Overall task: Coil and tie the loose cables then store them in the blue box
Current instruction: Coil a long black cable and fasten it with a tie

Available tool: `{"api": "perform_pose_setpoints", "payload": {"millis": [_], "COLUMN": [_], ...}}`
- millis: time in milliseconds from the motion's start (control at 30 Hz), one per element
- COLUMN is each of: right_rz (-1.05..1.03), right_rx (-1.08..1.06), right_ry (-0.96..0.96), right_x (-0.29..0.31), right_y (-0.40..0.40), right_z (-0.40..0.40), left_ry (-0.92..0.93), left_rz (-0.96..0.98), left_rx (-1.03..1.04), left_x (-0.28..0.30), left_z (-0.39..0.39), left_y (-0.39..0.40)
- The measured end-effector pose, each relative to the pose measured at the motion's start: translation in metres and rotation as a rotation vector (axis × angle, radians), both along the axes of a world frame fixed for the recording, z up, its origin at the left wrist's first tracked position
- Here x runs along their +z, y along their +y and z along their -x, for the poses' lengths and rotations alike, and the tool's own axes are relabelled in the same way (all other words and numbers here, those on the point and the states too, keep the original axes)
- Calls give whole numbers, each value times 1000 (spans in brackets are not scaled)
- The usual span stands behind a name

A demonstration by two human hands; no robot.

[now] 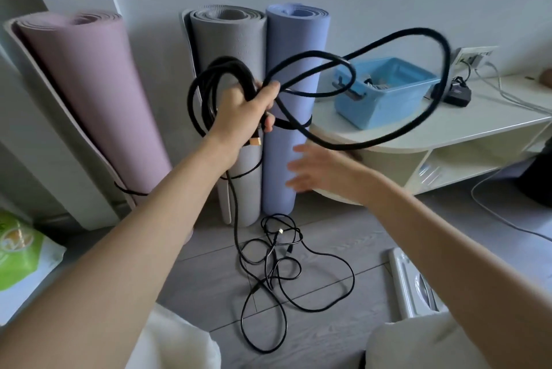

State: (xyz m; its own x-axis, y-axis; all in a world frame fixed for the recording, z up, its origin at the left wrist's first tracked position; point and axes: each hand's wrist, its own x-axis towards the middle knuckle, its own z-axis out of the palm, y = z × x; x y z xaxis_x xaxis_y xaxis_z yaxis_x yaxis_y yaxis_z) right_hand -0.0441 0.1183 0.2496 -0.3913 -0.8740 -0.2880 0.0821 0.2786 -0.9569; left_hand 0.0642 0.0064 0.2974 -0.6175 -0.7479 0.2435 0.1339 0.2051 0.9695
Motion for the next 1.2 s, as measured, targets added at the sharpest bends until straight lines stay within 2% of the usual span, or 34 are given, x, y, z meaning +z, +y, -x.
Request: {"api": "perform_pose_setpoints", "payload": {"millis": [67, 167, 267, 333, 433, 500, 567, 633, 767, 867, 967, 1067, 1200], "right_rz": [-143, -138, -119, -176, -355, -447, -428, -350, -329, -248, -52, 192, 441], "right_rx": [185, 346, 351, 257, 158, 272, 371, 366, 147, -47, -234, -362, -458], "right_ry": [203, 258, 183, 206, 607, 692, 572, 531, 324, 79, -315, -671, -849], "right_x": [-12, -24, -33, -38, -49, -55, -66, -77, -77, -65, -42, -20, -3], "right_y": [-8, -30, -42, -45, -40, -36, -43, -54, -61, -60, -61, -56, -48], "right_z": [-18, -52, -71, -68, -43, -37, -46, -60, -69, -67, -56, -43, -31], "left_ry": [22, 23, 19, 19, 28, 64, 93, 113, 108, 62, -25, -52, -71], "left_rz": [54, 124, 138, 105, 24, -37, -71, -76, -70, 64, 236, 258, 194], "left_rx": [-47, -70, -28, 13, 48, 28, 3, -5, 15, 36, 56, 42, 47], "left_x": [6, 9, 4, 0, -1, 4, 10, 16, 18, 13, 5, -7, -10], "left_z": [3, 9, 12, 12, 11, 10, 10, 9, 7, 5, 6, 11, 12], "left_y": [10, 21, 18, 12, 9, 14, 22, 27, 19, 11, 11, 12, 14]}}
